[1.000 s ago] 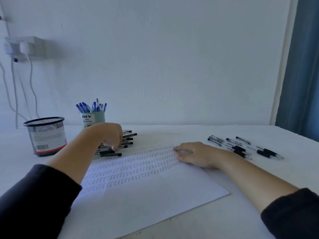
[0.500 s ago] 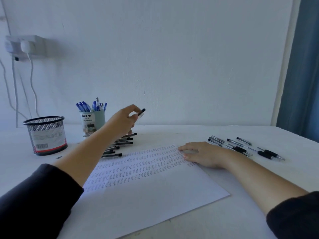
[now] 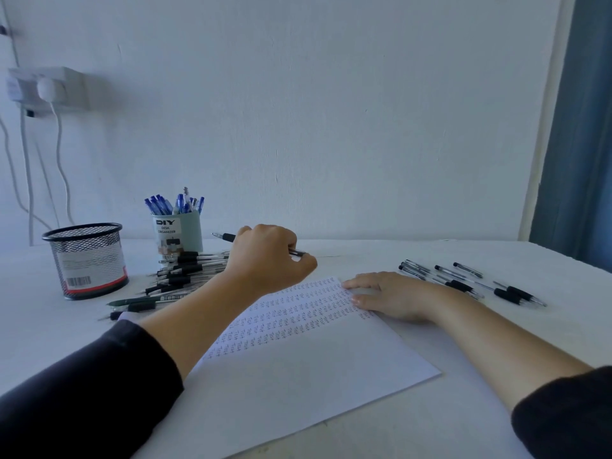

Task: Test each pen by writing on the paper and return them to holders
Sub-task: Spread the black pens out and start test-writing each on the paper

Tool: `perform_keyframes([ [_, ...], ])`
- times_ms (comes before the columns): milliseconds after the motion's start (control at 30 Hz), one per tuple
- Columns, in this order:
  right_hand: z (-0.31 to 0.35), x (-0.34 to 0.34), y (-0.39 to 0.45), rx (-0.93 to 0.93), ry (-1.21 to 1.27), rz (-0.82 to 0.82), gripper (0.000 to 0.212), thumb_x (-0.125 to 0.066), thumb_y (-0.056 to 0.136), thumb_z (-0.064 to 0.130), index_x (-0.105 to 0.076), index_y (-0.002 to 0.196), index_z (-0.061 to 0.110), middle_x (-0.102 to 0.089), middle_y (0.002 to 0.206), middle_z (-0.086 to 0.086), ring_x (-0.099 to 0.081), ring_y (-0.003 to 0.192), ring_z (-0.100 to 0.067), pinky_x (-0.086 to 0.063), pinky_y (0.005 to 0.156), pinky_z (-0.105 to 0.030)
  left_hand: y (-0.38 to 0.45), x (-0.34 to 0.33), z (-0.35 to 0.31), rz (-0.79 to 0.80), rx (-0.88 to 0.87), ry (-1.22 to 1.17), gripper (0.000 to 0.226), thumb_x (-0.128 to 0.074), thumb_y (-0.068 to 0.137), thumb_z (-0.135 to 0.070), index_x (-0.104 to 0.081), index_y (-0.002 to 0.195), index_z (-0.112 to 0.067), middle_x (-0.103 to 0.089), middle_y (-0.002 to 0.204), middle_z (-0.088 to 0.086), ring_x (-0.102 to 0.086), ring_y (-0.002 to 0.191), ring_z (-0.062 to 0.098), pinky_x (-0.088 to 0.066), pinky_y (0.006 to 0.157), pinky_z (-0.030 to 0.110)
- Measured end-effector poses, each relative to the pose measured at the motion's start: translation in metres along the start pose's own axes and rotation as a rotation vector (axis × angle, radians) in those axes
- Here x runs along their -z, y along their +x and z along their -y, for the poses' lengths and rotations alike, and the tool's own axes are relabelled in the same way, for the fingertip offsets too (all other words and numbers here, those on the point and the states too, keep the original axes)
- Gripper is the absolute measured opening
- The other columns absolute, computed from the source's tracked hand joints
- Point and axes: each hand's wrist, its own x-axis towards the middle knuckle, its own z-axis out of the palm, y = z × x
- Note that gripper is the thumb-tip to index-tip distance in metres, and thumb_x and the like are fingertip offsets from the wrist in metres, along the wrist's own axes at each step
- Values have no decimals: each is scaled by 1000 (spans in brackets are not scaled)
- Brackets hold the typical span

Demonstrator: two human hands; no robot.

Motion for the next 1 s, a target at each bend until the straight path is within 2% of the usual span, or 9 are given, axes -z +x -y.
perform_keyframes([
  [133, 1, 4, -4, -17, 23, 24, 43, -49, 97, 36, -41, 139, 38, -29, 153, 11, -27, 140, -10, -20, 108, -23, 3, -4, 1, 13, -50, 49, 44, -55, 80, -57, -57, 71, -15, -47, 74, -4, -45, 64, 14, -33, 67, 27],
  [200, -1, 7, -5, -38, 57, 34, 42, -52, 96, 35, -44, 137, 40, -31, 152, 11, -30, 139, -11, -21, 110, -27, 1, -6, 2, 40, -65, -2, 30, -66, 84, -42, -64, 93, -13, -46, 95, -1, -50, 77, 17, -42, 68, 28],
  [333, -5, 10, -6, -42, 98, 65, 42, -56, 94, 31, -48, 134, 42, -33, 151, 12, -31, 138, -11, -21, 114, -30, -3, -7, -8, -185, -125, -220, 27, -54, 89, 0, -67, 112, -4, -53, 110, 11, -57, 74, 26, -50, 67, 36],
  [400, -6, 11, -7, -30, 92, 82, 43, -56, 93, 29, -48, 134, 42, -33, 151, 12, -31, 139, -11, -21, 114, -30, -5, -3, -17, -239, -77, -314, 27, -47, 95, -23, -70, 98, -9, -56, 103, 8, -55, 70, 23, -45, 63, 31],
  [500, -5, 14, -8, -41, 118, 102, 45, -58, 92, 28, -48, 132, 46, -31, 152, 12, -29, 139, -11, -20, 111, -27, -5, 4, -31, -79, 205, -525, 58, -33, 96, -54, -62, 76, -8, -63, 72, 10, -58, 60, 27, -45, 52, 33],
  [633, -5, 16, -10, -68, 185, 119, 44, -62, 90, 25, -52, 128, 46, -35, 149, 11, -32, 136, -9, -22, 100, -20, -6, 6, -40, 206, 625, -1160, 33, -56, 94, -32, -64, 85, -1, -67, 71, 14, -59, 51, 17, -47, 43, 24],
  [700, -5, 16, -10, -84, 228, 126, 42, -64, 88, 25, -55, 121, 49, -37, 148, 10, -35, 134, -10, -26, 101, -23, -11, 1, -47, 268, 660, -1176, 14, -68, 85, -12, -60, 76, -5, -60, 61, 8, -50, 45, 13, -41, 39, 20],
  [800, -5, 16, -10, -91, 246, 121, 37, -65, 87, 25, -57, 108, 53, -37, 147, 10, -37, 131, -12, -29, 108, -29, -17, -6, -60, 298, 674, -1192, 21, -61, 82, 0, -51, 65, -9, -46, 49, 2, -33, 39, 10, -26, 36, 18],
  [1000, -6, 16, -9, -84, 246, 126, 36, -64, 86, 26, -59, 113, 49, -44, 141, 13, -43, 127, -13, -34, 109, -37, -22, -13, -75, 352, 589, -1106, 13, -53, 78, -4, -53, 66, -8, -61, 58, 11, -45, 43, 17, -30, 41, 19],
])
